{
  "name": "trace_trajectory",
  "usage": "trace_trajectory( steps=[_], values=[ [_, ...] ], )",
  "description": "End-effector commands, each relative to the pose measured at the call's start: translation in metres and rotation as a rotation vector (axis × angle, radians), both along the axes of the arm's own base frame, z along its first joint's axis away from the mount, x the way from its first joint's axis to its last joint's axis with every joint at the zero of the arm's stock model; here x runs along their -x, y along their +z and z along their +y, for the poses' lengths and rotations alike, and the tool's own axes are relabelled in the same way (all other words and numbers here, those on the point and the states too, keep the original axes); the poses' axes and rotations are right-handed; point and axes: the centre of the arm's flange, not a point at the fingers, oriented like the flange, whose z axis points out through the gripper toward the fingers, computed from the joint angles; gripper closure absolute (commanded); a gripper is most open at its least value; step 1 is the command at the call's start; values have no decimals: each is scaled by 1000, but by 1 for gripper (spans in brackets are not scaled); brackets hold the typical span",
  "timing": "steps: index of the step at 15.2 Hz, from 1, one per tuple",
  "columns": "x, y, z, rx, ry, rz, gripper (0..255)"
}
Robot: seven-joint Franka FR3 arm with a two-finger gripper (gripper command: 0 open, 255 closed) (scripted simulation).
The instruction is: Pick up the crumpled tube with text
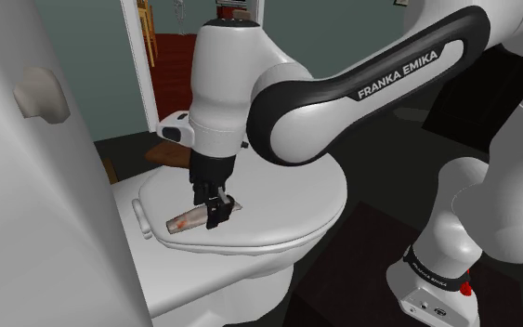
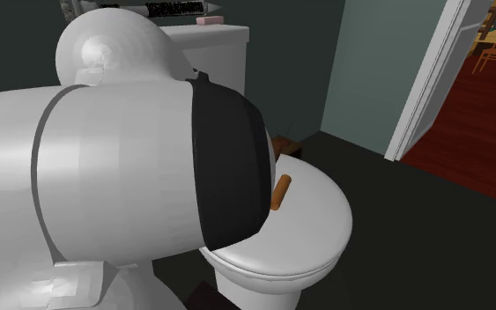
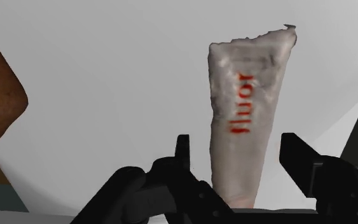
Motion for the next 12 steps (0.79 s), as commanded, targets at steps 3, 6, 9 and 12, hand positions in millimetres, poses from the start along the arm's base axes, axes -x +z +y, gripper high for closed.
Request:
trace_trajectory(
  steps=[3, 6, 9, 12],
  values=[
    [1, -3, 2, 3, 1, 5, 255],
    [1, -3, 2, 3, 1, 5, 255],
    [1, -3, 0, 3, 1, 6, 255],
    [1, 13, 0, 3, 1, 6, 255]
  ],
)
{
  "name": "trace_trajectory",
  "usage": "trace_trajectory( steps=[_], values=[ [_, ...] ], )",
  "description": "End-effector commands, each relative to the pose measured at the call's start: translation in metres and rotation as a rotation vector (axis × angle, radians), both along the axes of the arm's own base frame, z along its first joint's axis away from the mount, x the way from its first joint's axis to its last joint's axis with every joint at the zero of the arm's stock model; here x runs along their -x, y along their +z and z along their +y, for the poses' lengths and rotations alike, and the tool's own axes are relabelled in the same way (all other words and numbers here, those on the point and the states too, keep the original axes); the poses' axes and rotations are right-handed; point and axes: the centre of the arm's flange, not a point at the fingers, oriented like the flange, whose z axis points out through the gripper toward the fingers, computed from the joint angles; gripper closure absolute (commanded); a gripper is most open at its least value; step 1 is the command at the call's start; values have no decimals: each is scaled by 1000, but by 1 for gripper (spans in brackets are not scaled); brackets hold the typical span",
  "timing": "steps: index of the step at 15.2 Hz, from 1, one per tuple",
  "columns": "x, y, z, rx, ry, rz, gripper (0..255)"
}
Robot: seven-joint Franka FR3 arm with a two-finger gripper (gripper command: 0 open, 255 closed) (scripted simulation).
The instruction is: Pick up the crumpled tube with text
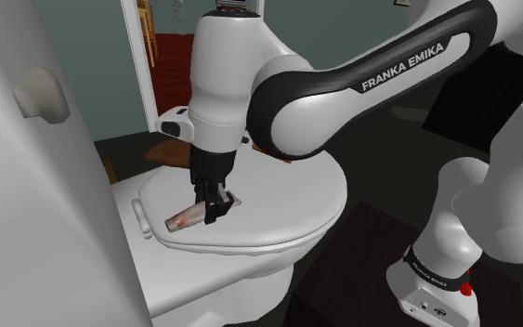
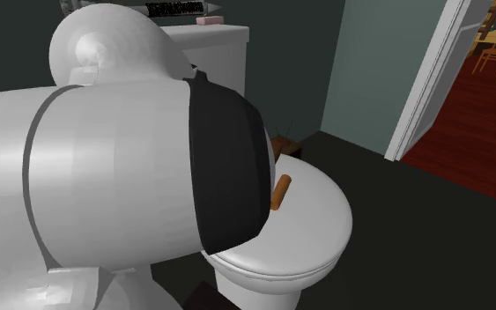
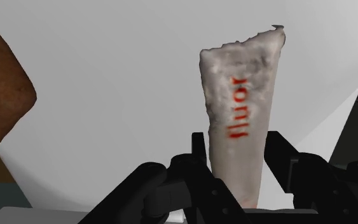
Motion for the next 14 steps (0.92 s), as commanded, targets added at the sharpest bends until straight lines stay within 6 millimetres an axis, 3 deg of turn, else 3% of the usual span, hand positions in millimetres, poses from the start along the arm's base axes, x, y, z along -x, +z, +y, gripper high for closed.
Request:
trace_trajectory(
  steps=[1, 12, 14],
  values=[
    [0, 9, 0, 1, 0, 2, 255],
    [0, 67, 0, 1, 0, 2, 255],
    [0, 68, 0, 1, 0, 2, 255]
  ],
)
